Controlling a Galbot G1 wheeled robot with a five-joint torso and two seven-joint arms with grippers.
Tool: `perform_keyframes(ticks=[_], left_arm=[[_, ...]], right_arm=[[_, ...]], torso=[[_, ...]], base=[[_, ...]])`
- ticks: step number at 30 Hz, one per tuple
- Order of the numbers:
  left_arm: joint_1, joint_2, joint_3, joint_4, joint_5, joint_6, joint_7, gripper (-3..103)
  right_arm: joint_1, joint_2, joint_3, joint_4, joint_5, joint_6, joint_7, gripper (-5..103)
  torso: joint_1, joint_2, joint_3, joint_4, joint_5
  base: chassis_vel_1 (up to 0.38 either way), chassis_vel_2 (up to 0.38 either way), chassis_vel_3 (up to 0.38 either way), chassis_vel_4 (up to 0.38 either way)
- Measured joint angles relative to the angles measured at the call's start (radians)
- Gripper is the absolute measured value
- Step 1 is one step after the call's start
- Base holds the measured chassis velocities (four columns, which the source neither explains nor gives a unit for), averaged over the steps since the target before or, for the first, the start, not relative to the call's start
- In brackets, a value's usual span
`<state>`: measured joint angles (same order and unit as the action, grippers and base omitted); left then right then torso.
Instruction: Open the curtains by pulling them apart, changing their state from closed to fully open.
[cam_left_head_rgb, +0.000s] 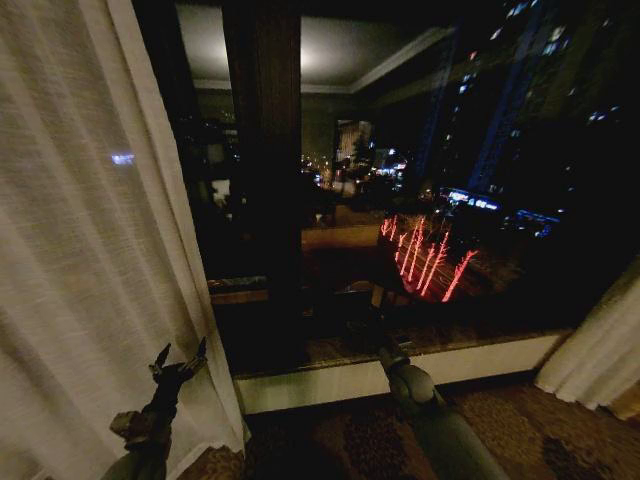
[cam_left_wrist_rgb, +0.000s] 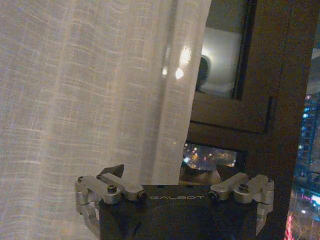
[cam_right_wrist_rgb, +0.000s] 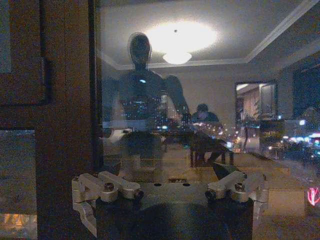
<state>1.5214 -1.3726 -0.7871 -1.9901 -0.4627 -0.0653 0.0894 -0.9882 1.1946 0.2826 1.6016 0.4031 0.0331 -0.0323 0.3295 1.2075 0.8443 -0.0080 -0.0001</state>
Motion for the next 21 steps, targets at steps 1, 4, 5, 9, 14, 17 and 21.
perform_keyframes(ticks=[1,4,5,9,14,17,21], left_arm=[[0.0,0.0,0.0,0.0,0.0,0.0,0.0,100],[0.0,0.0,0.0,0.0,0.0,0.0,0.0,100],[0.0,0.0,0.0,0.0,0.0,0.0,0.0,100],[0.0,0.0,0.0,0.0,0.0,0.0,0.0,100],[0.0,0.0,0.0,0.0,0.0,0.0,0.0,100],[0.0,0.0,0.0,0.0,0.0,0.0,0.0,100],[0.0,0.0,0.0,0.0,0.0,0.0,0.0,100]], right_arm=[[0.0,0.0,0.0,0.0,0.0,0.0,0.0,100],[0.0,0.0,0.0,0.0,0.0,0.0,0.0,100],[0.0,0.0,0.0,0.0,0.0,0.0,0.0,100],[0.0,0.0,0.0,0.0,0.0,0.0,0.0,100],[0.0,0.0,0.0,0.0,0.0,0.0,0.0,100],[0.0,0.0,0.0,0.0,0.0,0.0,0.0,100],[0.0,0.0,0.0,0.0,0.0,0.0,0.0,100]], torso=[[0.0,0.0,0.0,0.0,0.0],[0.0,0.0,0.0,0.0,0.0],[0.0,0.0,0.0,0.0,0.0],[0.0,0.0,0.0,0.0,0.0],[0.0,0.0,0.0,0.0,0.0001],[0.0,0.0,0.0,0.0,0.0],[0.0,0.0,0.0,0.0,0.0]], base=[[0.0,0.0,0.0,0.0],[0.0,0.0,0.0,0.0],[0.0,0.0,0.0,0.0],[0.0,0.0,0.0,0.0],[0.0,0.0,0.0,0.0],[0.0,0.0,0.0,0.0],[0.0,0.0,0.0,0.0]])
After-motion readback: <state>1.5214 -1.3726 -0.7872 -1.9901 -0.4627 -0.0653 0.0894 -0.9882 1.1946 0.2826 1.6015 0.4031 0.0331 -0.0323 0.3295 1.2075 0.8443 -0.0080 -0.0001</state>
